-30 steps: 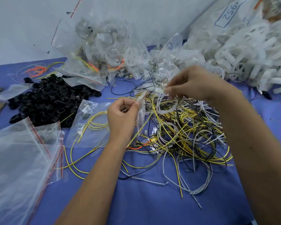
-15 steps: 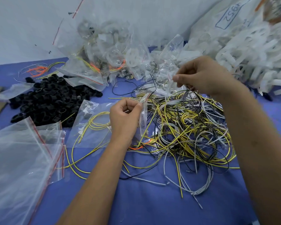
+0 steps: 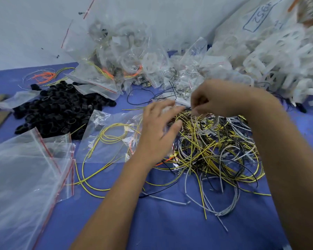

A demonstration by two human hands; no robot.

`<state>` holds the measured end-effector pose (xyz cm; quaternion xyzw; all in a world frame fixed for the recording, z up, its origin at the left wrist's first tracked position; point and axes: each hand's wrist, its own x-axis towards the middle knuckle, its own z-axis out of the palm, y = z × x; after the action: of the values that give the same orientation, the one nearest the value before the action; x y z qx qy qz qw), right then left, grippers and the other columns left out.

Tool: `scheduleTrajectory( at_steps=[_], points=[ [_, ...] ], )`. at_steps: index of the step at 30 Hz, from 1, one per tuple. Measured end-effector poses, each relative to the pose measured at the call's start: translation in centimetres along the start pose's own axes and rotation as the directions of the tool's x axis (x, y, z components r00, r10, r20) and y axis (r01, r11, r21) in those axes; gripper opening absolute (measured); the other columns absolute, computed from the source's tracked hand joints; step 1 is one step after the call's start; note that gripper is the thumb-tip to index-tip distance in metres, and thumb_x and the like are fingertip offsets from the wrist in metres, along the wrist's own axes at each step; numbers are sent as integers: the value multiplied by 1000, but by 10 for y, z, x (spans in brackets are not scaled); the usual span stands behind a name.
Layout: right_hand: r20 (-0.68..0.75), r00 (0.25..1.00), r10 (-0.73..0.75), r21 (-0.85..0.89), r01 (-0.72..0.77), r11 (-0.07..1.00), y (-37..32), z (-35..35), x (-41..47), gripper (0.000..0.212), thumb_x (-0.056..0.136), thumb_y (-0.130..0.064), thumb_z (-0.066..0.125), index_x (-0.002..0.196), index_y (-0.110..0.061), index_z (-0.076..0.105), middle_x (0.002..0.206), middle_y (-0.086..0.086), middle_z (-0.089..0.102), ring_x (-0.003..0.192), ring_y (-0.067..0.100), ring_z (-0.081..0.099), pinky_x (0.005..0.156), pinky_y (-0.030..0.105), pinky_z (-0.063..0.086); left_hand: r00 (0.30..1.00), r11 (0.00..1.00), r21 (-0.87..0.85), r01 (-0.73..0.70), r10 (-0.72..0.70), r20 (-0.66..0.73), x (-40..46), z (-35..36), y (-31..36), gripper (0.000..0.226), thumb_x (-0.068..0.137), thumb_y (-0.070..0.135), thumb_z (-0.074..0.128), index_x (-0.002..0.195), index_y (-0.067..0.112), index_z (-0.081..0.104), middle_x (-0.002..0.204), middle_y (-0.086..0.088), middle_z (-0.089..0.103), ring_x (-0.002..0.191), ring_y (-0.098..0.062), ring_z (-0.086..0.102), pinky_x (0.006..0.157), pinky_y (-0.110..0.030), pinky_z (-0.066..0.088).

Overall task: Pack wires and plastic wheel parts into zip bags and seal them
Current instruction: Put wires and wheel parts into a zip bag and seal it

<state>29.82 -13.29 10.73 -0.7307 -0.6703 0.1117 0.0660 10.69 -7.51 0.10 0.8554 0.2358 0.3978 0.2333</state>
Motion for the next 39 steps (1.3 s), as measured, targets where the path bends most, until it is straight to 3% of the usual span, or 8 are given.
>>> scheduleTrajectory(
  at_steps=[6,10,15,24,28,32,35,39],
  points=[
    [-9,997,71,49,-71,996,11,1,-2,7,94,-29,71,89,-25,72,82,-7,74,71,3,63,62,23,43,984,1000,-13,-26,28,177,-5,8,-3,18,82,32,71,94,21,79,123,8,68,127,-23,43,111,-42,33],
    [-13,997,73,117,-71,991,23,-11,-7,5,91,-25,74,90,-29,77,66,-15,73,62,-3,65,66,26,46,980,998,-36,-55,61,190,-6,11,-4,10,77,27,74,85,20,75,115,11,70,122,-21,47,104,-48,38],
    [-271,953,136,223,-75,972,40,-14,-10,13,90,-19,76,80,-28,76,64,-15,73,58,-4,65,62,24,46,979,998,-33,-51,56,194,-6,11,-5,5,80,23,74,81,18,74,114,11,71,123,-20,47,105,-45,38],
    [-211,959,-187,420,262,869,1,-5,-13,7,90,-11,75,91,-18,78,75,-3,77,70,5,71,65,16,52,995,984,-149,100,-99,10,-2,7,4,33,91,32,69,122,21,72,113,23,61,124,-17,52,104,-23,38],
    [-201,948,-246,378,307,874,-13,3,-8,10,90,-12,75,91,-22,78,76,-6,76,69,1,67,67,17,51,985,950,-259,173,-171,31,-3,14,8,20,86,30,74,103,22,78,104,-2,68,105,-17,60,88,-28,44],
    [-147,970,-194,358,235,904,-6,3,-11,17,80,-33,82,95,-30,74,79,-9,72,67,10,62,64,27,51,963,901,-339,269,-260,74,-4,15,5,11,86,22,81,85,28,72,75,5,58,64,-6,48,62,-25,37],
    [-74,986,-148,258,163,952,0,1,-14,25,74,-42,85,94,-32,73,82,-10,74,76,13,69,73,35,56,964,893,-362,265,-256,74,-5,15,7,10,89,27,74,87,19,69,67,4,52,60,-7,46,57,-24,39],
    [-273,957,-98,318,186,930,3,4,-15,23,73,-29,90,90,-29,75,75,-12,73,69,4,68,67,21,53,953,831,-466,303,-279,122,-2,14,7,14,100,15,64,87,19,60,67,0,62,59,-12,55,58,-28,44]
  ],
)
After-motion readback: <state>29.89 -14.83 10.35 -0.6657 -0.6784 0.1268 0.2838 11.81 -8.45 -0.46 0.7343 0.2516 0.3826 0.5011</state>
